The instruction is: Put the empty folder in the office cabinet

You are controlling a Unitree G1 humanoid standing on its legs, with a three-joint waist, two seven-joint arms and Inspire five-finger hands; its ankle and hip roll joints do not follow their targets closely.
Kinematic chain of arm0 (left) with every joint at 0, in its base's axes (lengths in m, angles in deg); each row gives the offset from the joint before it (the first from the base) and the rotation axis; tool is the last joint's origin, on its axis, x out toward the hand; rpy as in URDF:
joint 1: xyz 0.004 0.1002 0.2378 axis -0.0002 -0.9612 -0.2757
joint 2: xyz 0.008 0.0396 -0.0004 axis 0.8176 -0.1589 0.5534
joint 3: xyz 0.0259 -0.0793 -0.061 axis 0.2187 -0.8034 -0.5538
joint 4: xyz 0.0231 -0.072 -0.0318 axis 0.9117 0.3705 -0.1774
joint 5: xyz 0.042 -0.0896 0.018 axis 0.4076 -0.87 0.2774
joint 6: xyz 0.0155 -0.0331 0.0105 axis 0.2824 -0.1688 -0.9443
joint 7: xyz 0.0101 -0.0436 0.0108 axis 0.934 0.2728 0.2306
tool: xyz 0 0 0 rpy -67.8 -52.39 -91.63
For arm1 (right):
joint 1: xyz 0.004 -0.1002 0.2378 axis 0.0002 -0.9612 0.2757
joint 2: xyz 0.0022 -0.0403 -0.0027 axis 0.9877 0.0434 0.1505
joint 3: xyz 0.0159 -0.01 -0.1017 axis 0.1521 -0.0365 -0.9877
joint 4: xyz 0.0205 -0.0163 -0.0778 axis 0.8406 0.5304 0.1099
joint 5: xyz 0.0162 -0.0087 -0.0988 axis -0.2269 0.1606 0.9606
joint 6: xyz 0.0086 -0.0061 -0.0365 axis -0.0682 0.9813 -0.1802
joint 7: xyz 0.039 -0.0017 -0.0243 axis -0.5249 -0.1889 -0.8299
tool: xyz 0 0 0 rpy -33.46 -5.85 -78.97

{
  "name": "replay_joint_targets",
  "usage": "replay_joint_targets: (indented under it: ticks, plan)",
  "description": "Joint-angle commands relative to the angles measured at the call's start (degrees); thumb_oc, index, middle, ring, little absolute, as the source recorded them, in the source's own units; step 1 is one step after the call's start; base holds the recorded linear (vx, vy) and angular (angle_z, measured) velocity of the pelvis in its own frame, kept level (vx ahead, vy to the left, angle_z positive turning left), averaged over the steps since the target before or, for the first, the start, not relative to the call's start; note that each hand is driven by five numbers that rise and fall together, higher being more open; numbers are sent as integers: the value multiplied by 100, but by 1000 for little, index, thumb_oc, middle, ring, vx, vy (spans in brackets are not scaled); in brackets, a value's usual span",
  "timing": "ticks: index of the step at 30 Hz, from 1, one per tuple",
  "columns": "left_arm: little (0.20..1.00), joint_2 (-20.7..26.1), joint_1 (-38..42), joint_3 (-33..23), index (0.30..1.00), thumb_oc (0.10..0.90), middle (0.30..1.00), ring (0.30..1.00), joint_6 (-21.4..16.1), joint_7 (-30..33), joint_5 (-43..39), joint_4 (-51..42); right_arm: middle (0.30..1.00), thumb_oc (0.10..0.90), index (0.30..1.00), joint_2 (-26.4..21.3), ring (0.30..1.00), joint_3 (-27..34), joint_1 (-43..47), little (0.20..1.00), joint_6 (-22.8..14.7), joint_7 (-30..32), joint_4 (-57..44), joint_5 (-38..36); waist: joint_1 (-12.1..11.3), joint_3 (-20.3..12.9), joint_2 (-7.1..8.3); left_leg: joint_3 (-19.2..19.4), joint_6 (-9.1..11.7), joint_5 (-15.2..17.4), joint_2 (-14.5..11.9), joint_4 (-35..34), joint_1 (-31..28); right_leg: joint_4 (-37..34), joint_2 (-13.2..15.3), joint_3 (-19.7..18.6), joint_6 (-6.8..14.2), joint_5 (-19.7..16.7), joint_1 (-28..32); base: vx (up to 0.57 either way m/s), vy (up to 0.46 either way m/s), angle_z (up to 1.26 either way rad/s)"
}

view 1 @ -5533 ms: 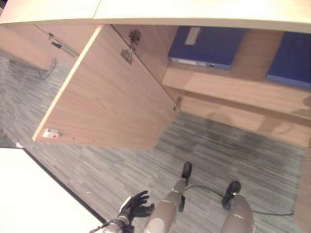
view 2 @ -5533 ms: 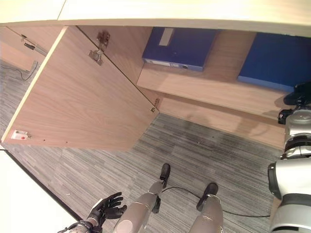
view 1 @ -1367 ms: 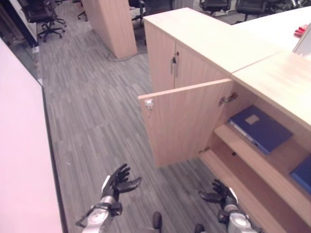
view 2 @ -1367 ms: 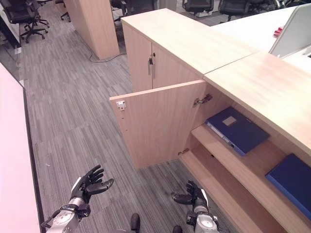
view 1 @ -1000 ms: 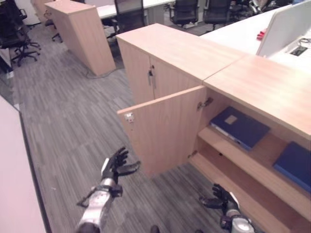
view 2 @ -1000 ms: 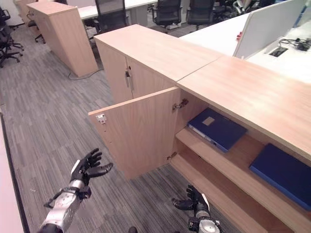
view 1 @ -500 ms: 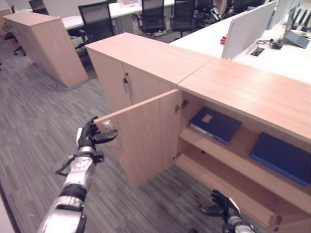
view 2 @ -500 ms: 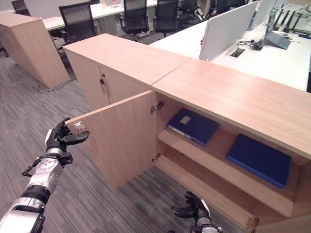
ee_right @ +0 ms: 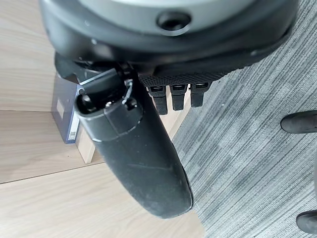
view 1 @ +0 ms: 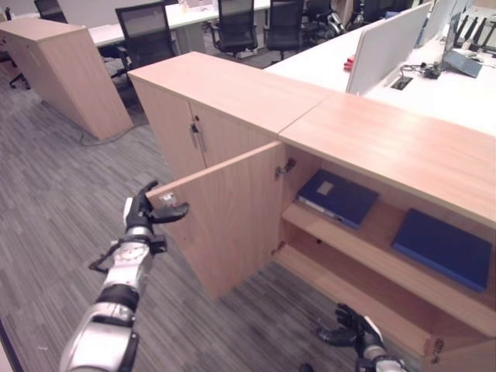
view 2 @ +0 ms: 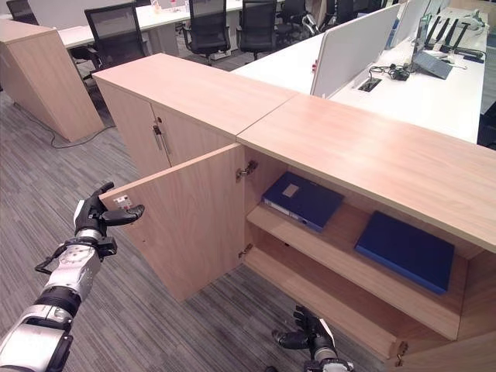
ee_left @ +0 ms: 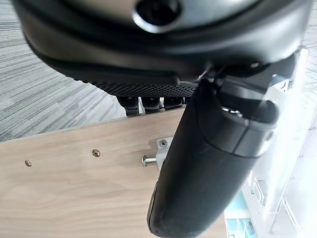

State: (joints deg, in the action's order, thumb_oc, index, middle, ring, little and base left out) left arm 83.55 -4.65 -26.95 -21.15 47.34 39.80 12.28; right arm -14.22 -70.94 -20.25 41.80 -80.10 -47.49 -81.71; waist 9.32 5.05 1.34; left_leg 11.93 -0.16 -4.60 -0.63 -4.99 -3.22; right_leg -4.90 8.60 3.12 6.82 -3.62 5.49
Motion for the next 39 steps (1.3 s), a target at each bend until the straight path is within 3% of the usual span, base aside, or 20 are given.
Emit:
replay_joint_targets:
  ticks: [1,4,6,7,10,11,18,20,21,22,23,24,26,29,30,33,34,37,38,39]
  plan:
    - [900,53,1218,220,900,800,900,900,-661,-224,99,-69,900,800,900,-231,900,-48,410,900,-386,27,-100,134,6,-207,-138,-396,232,962,40,-1,-521,623,181,49,534,308,-368,-29,8,8]
    - [900,-577,674,484,900,800,900,900,-719,-447,-40,-1065,900,800,900,-139,900,0,536,900,-341,128,6,246,-107,-147,-106,-480,200,941,65,-1,-467,652,227,134,531,289,-383,-42,2,10]
    - [900,-580,656,484,900,800,900,900,-711,-440,-35,-1085,900,800,900,-140,900,0,529,900,-342,128,7,247,-108,-154,-107,-481,199,942,66,-1,-468,651,228,135,531,290,-381,-26,-2,16]
    - [900,-1105,-63,678,900,800,900,900,-669,-647,-182,-1893,900,800,900,-54,900,100,548,900,-292,190,19,300,-212,-109,-95,-558,166,930,92,-1,-447,676,250,203,505,301,-367,-43,2,13]
    - [900,-1435,-614,730,900,800,900,900,-532,-881,-589,-2312,900,800,900,-2,900,191,524,900,-221,236,31,344,-278,-86,-101,-600,135,931,111,-1,-444,691,253,228,483,310,-360,-32,10,13]
    - [900,-1593,-1121,943,900,800,900,900,-412,-1138,-807,-2860,900,800,900,37,900,290,505,900,-151,269,42,375,-334,-53,-114,-624,106,927,129,-1,-434,693,261,249,467,308,-349,-34,26,16]
    - [900,-1424,-2203,1299,900,800,900,900,-5,-1774,-1227,-4136,900,800,900,152,900,514,516,900,-86,400,-33,416,-464,141,-166,-640,49,884,145,-1,-350,961,284,317,470,291,-556,-52,12,2]
    - [900,-1282,-2519,1203,900,800,900,900,57,-1875,-1470,-4578,900,800,900,157,900,463,736,900,-89,449,-95,461,-556,357,-247,-409,34,849,57,22,-245,1362,351,564,564,232,-842,-228,-6,-38]
    - [900,-1213,-2644,1239,900,800,900,900,107,-1933,-1482,-4800,900,800,900,188,900,386,887,900,-75,462,27,477,-644,442,-291,-239,36,824,8,53,-226,1685,504,867,586,171,-976,-170,-14,-65]
    - [900,-1209,-2645,1236,900,800,900,900,112,-1931,-1482,-4808,900,800,900,190,900,386,896,900,-78,462,35,476,-647,446,-285,-234,35,825,13,55,-225,1706,511,859,588,181,-989,-96,-3,-71]
    - [900,-1136,-2664,1215,900,800,900,900,114,-1941,-1457,-4955,900,800,900,213,900,347,973,900,-61,476,59,499,-741,462,-330,-135,33,813,-35,74,-215,1850,664,1213,557,179,-1013,-86,-32,-71]
    - [900,-1092,-2741,1173,900,800,900,900,165,-1989,-1570,-5194,900,800,900,245,900,253,1044,900,-76,471,37,520,-894,437,-373,136,22,822,-120,117,-179,2076,976,2023,443,283,-924,-84,-34,-86]
    - [900,-1153,-2787,1154,900,800,900,900,240,-2006,-1759,-5254,900,800,900,269,900,208,1034,900,-95,470,56,513,-907,431,-349,224,23,856,-123,142,-206,2138,1037,2215,442,376,-829,-56,-58,-82]
    - [900,-1357,-2779,1196,900,800,900,900,274,-2023,-2130,-5433,900,800,900,292,900,109,1015,900,-72,407,76,487,-872,381,-278,408,48,853,-136,177,-242,1940,923,2092,417,439,-776,7,-151,-44]
    - [900,-1540,-2662,1311,900,800,900,900,228,-1948,-2247,-5503,900,800,900,234,900,28,932,900,-70,369,23,503,-763,297,-286,456,107,854,-150,192,-258,1475,729,1880,374,485,-642,44,-182,-58]
    - [900,-1680,-2519,1398,900,800,900,900,186,-1822,-2274,-5423,900,800,900,157,900,-28,956,900,-57,376,53,501,-662,263,-332,516,166,823,-220,226,-240,1246,584,1736,333,458,-621,11,-153,-51]
    - [900,-1824,-2430,1495,900,800,900,900,147,-1713,-2302,-5353,900,800,900,83,900,-68,918,900,-59,368,-4,466,-522,257,-348,608,222,845,-299,270,-312,1025,430,1561,301,495,-522,14,-147,-36]
    - [900,-1905,-2329,1558,900,800,900,900,131,-1662,-2243,-5278,900,800,900,14,900,-107,938,900,-76,367,-14,431,-397,246,-363,726,297,847,-413,431,-307,791,265,1342,243,487,-466,7,-157,-58]
    - [900,-1987,-2188,1587,900,800,900,900,92,-1586,-2110,-5085,900,800,900,-41,900,-129,915,900,-103,369,-96,360,-237,265,-350,856,419,898,-585,773,-290,599,98,1128,181,542,-346,-1,-170,-80]
    - [900,-1988,-2180,1583,900,800,900,900,90,-1587,-2109,-5080,900,800,900,-41,900,-129,920,900,-101,369,-98,360,-243,256,-349,864,422,879,-589,781,-263,588,94,1121,171,519,-370,7,-150,-78]
